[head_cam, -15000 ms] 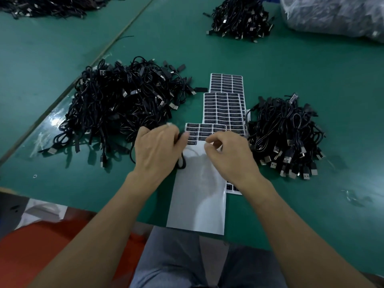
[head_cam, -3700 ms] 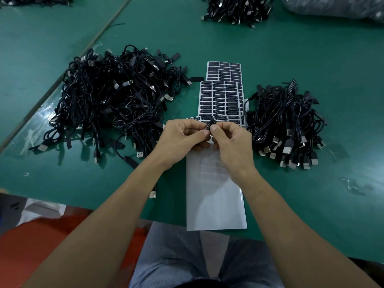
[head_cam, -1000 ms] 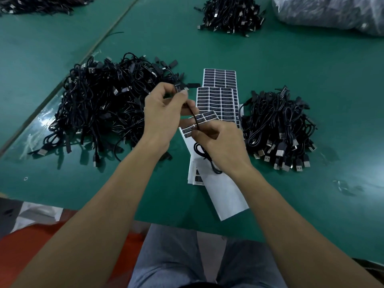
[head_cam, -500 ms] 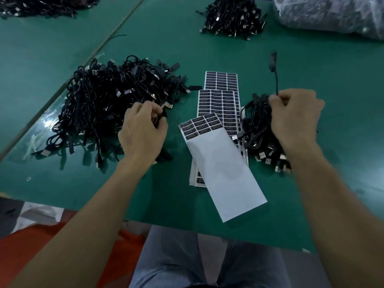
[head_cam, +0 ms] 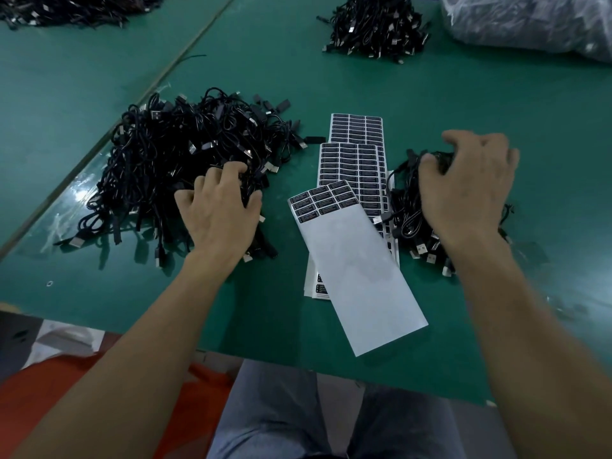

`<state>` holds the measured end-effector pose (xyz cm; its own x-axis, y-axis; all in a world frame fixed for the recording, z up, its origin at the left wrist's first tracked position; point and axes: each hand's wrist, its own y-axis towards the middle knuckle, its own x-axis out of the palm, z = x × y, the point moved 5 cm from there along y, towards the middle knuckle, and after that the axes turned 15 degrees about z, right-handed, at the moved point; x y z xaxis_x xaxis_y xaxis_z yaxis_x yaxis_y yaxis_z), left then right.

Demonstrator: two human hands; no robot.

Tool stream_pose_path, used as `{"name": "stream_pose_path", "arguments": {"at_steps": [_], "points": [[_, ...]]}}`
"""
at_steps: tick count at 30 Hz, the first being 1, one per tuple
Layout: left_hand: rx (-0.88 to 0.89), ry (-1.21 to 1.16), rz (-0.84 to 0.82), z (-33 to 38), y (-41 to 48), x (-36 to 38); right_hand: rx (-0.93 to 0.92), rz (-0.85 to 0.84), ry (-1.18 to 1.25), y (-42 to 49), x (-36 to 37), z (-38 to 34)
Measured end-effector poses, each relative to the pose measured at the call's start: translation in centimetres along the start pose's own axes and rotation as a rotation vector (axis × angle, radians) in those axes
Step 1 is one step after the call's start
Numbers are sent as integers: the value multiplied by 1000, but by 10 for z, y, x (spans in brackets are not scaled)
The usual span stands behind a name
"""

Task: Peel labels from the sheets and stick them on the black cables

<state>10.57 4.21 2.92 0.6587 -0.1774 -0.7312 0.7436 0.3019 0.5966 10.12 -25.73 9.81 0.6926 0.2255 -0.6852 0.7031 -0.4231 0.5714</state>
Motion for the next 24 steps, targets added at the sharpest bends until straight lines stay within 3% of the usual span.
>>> {"name": "stream_pose_path", "arguments": {"at_steps": [4,9,12,16,24], "points": [[-3,-83,37,3,-2,-2,-177,-29,160,-29,4,-34],[-27,-255,55,2,-4,-5,-186,-380,251,-71,28,-49],[5,-345,147,2,-3,-12,-176,-526,222,-89,41,-46],[142,-243,176,2,-14,-12,-145,-511,195,-96,49,-37],[125,-59,76,-5,-28,-5,-76,-530,65,-115,55,-30]]}}
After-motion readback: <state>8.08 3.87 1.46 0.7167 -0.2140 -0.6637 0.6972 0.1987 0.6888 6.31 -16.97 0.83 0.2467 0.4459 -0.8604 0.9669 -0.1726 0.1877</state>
